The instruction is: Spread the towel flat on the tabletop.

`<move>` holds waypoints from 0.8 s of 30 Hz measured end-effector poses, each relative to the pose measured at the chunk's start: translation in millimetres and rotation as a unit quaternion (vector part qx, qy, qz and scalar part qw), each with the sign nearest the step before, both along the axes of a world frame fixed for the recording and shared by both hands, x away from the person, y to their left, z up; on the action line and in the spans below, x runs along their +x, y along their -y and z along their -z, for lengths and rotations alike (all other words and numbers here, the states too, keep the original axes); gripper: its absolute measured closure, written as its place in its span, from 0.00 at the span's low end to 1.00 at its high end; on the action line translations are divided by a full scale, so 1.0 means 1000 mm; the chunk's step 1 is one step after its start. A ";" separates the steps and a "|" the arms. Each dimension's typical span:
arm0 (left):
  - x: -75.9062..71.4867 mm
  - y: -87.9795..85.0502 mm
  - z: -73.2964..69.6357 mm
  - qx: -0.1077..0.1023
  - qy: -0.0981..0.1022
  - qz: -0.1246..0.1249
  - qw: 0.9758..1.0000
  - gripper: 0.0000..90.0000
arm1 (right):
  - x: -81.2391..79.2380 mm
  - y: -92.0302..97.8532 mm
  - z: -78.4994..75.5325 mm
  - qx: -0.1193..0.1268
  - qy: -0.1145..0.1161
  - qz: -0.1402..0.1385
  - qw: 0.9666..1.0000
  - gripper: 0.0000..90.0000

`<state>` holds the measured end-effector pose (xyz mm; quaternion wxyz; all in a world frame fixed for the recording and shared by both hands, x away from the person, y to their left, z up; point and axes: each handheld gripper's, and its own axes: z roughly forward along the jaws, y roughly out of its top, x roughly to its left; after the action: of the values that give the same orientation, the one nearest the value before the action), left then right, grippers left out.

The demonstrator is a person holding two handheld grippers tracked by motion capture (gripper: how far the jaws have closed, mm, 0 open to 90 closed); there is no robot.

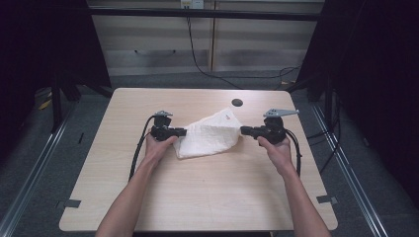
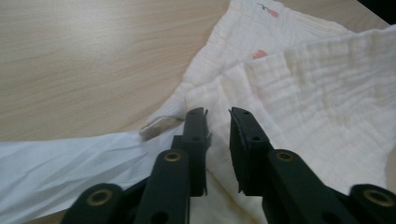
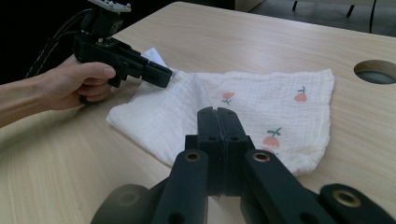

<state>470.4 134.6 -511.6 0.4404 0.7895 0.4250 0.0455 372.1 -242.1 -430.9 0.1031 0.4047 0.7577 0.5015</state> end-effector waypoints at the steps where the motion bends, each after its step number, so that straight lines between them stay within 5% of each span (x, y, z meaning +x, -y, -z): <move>1: 0.001 0.000 0.001 0.000 -0.002 0.002 1.000 0.76 | 0.000 0.000 0.001 0.001 -0.002 0.000 1.000 1.00; 4: -0.001 0.004 0.002 0.007 0.006 0.010 1.000 0.76 | -0.001 0.002 0.002 0.002 -0.002 0.001 1.000 1.00; 9: -0.005 0.011 0.000 0.051 0.032 0.021 0.998 0.96 | -0.002 0.003 0.001 0.002 0.000 0.002 1.000 1.00; 11: -0.004 0.009 0.000 0.040 0.022 0.020 0.999 0.98 | -0.003 0.004 0.000 0.003 0.000 0.002 1.000 1.00; 15: -0.003 0.000 -0.007 -0.012 0.016 0.012 1.000 0.98 | -0.004 0.006 0.000 0.001 0.001 0.002 1.000 1.00; 19: -0.006 -0.008 -0.024 -0.037 0.036 0.032 0.998 0.98 | -0.006 0.008 0.000 0.002 0.002 0.002 1.000 1.00; 24: -0.027 -0.014 -0.044 -0.042 0.080 0.056 0.994 0.98 | -0.019 0.009 0.000 -0.010 0.004 -0.008 1.000 1.00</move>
<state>443.6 148.9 -467.6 0.5071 0.7868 0.3456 0.0659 353.4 -251.1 -431.0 0.1062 0.3953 0.7654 0.4966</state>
